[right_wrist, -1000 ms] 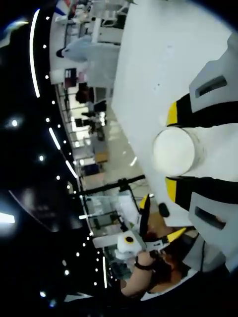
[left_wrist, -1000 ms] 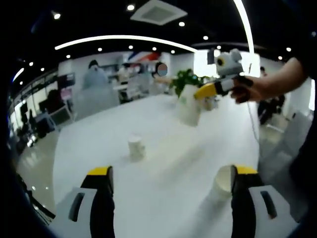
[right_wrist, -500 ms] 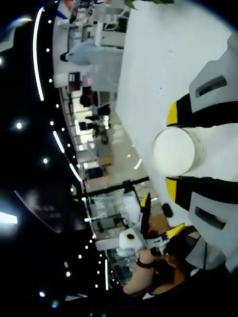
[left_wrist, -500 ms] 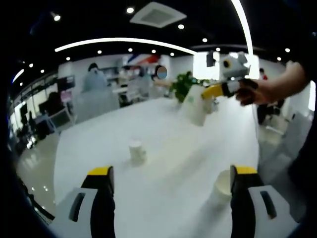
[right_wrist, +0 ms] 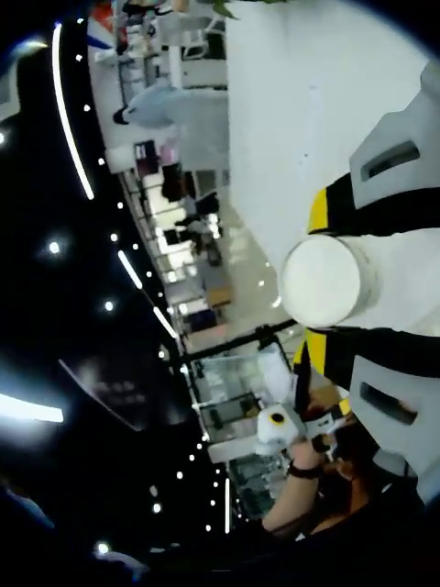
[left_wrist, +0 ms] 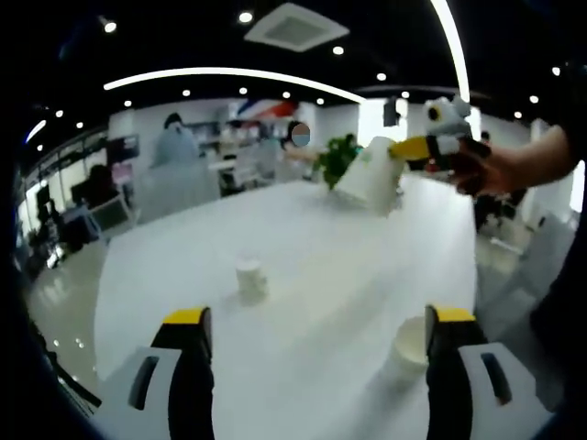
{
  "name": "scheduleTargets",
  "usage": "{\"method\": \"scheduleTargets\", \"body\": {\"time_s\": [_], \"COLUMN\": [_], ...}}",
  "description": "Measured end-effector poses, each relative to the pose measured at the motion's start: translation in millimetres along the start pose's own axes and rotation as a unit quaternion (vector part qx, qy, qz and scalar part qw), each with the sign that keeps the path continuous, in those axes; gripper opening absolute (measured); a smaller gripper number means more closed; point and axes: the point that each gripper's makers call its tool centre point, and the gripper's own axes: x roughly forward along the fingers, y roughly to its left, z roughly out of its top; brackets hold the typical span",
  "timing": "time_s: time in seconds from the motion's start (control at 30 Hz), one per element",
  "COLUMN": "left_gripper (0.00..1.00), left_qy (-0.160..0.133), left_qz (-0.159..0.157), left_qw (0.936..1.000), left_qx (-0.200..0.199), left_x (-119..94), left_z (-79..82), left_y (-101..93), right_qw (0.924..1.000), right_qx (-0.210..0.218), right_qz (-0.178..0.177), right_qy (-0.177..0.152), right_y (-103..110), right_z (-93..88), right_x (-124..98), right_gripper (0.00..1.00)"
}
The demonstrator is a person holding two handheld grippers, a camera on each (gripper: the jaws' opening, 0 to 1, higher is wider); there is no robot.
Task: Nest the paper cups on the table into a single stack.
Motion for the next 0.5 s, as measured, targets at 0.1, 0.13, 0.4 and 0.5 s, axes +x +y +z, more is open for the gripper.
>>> {"method": "scheduleTargets", "body": {"time_s": [0.1, 0.13, 0.4, 0.5], "left_gripper": [0.96, 0.96, 0.85, 0.82], "left_qy": [-0.003, -0.009, -0.031, -0.051], "left_qz": [-0.004, -0.005, -0.019, -0.032], "left_qw": [1.0, 0.9999, 0.9984, 0.9957], "left_qx": [-0.006, -0.011, -0.044, -0.071], "left_x": [-0.7, -1.9, -11.6, -14.6], "left_z": [1.1, 3.2, 10.5, 19.8], "left_y": [-2.9, -4.6, -11.4, -17.5], "right_qw": [0.9998, 0.9994, 0.9992, 0.9988], "right_qx": [0.015, 0.026, 0.03, 0.036], "right_qz": [0.006, 0.013, 0.019, 0.026], "right_qy": [-0.008, -0.018, -0.019, -0.023], "right_y": [4.7, 9.0, 19.3, 23.5], "right_z": [-1.7, -1.4, -6.5, -5.6], "right_x": [-0.7, -1.4, -2.2, -1.4], "right_gripper": [0.35, 0.35, 0.35, 0.35]}}
